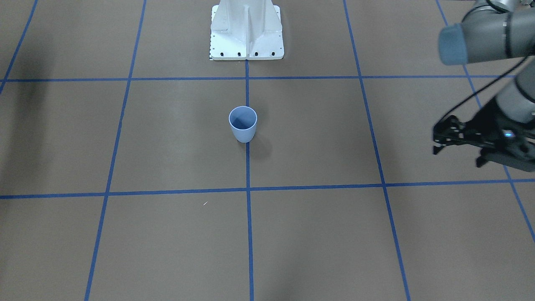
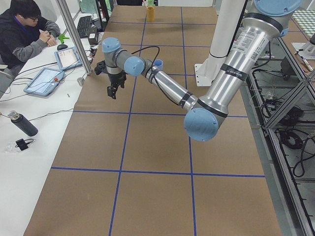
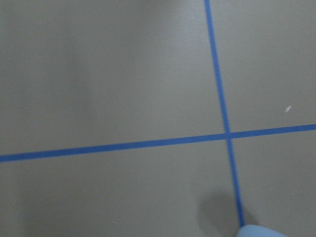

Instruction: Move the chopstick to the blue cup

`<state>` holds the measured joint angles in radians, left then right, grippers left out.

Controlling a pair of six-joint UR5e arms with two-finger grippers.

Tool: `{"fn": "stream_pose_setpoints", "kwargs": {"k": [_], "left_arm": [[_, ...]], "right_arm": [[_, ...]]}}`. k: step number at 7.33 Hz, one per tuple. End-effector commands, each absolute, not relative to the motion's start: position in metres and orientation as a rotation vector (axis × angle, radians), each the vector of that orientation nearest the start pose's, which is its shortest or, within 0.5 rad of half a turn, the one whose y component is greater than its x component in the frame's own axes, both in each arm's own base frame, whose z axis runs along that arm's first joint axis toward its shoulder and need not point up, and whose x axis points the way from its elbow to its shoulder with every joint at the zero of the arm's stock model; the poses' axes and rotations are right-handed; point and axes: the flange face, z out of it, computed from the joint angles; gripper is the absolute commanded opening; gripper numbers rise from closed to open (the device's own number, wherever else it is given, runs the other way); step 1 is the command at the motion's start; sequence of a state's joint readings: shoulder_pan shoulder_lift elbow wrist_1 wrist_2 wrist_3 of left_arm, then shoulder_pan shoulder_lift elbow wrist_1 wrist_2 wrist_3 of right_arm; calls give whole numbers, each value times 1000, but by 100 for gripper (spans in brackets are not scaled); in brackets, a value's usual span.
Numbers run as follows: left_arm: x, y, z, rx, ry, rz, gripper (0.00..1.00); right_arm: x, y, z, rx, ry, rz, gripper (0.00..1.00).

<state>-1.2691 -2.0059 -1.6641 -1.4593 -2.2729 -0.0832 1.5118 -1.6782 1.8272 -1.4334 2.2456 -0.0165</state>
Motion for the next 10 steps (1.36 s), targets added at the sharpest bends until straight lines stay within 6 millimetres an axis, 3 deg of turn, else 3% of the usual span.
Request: {"fn": "stream_pose_setpoints", "kwargs": {"k": [1,2,3,4,5,6,7,10], "left_arm": [[-21,-651,499,257,692,421,99],[-64,-630,553,220,689,384,99],[-95,-615,575,235,681,352,99],[-112,-588,614,239,677,390,99],[-115,-573,631,245,675,396,99],[-116,-567,638,250,673,395,99],[-116,-565,640,248,674,395,99],[-116,-563,643,243,675,392,99]], "right_arm": [[70,-467,601,218,-655,-84,100],[72,-467,604,172,-665,48,100],[76,-478,597,175,-621,148,99],[81,-495,599,185,-583,241,98],[83,-510,637,220,-576,290,97],[84,-525,668,289,-562,409,96],[66,-530,679,309,-565,460,94],[47,-534,676,300,-562,563,89]]}}
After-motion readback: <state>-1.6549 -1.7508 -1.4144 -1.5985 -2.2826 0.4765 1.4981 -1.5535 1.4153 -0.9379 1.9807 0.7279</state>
